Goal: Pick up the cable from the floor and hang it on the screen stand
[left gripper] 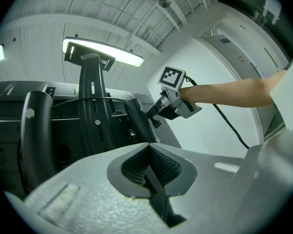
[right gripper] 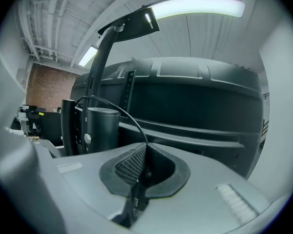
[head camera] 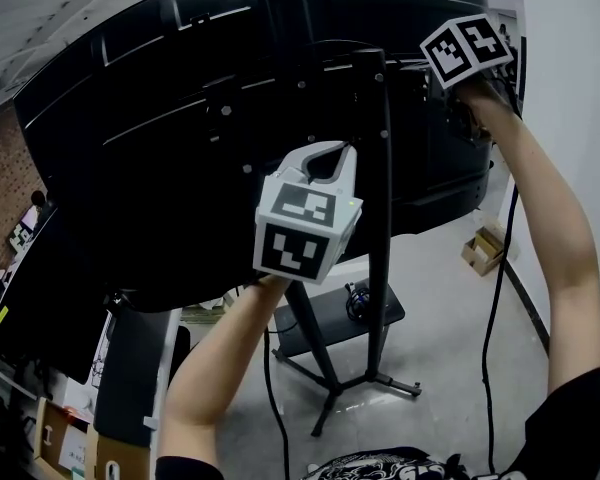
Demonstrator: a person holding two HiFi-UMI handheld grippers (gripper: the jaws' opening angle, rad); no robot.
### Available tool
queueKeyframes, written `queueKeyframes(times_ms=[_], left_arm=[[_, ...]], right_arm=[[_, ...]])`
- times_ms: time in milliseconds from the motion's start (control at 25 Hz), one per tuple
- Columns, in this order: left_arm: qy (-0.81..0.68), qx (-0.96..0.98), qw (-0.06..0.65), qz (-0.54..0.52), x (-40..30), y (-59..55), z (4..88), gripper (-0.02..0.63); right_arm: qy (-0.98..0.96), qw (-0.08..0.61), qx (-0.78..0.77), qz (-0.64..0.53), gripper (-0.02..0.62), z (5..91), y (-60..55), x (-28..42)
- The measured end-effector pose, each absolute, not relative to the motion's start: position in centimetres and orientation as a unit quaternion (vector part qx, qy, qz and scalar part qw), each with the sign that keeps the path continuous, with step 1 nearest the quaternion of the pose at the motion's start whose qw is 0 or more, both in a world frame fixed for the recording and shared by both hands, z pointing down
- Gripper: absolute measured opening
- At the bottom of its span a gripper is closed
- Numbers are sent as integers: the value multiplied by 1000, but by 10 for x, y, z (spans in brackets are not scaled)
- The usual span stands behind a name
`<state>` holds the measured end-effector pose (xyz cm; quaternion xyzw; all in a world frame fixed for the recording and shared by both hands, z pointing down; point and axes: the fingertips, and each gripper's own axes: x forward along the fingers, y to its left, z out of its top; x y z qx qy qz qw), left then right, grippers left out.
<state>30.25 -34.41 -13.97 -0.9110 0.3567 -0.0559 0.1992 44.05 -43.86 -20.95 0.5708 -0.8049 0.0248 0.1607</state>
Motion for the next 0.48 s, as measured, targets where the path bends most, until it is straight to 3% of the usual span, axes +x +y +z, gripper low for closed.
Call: queueKeyframes(times_ms=[240, 480], left_arm=[[351, -916, 187, -59, 311, -347, -128, 2], [356, -917, 168, -59, 311, -350, -112, 0]], right_arm=[[-840, 107, 528, 70, 11, -187, -439, 420], [-844, 67, 532, 16, 9, -173, -434, 409]])
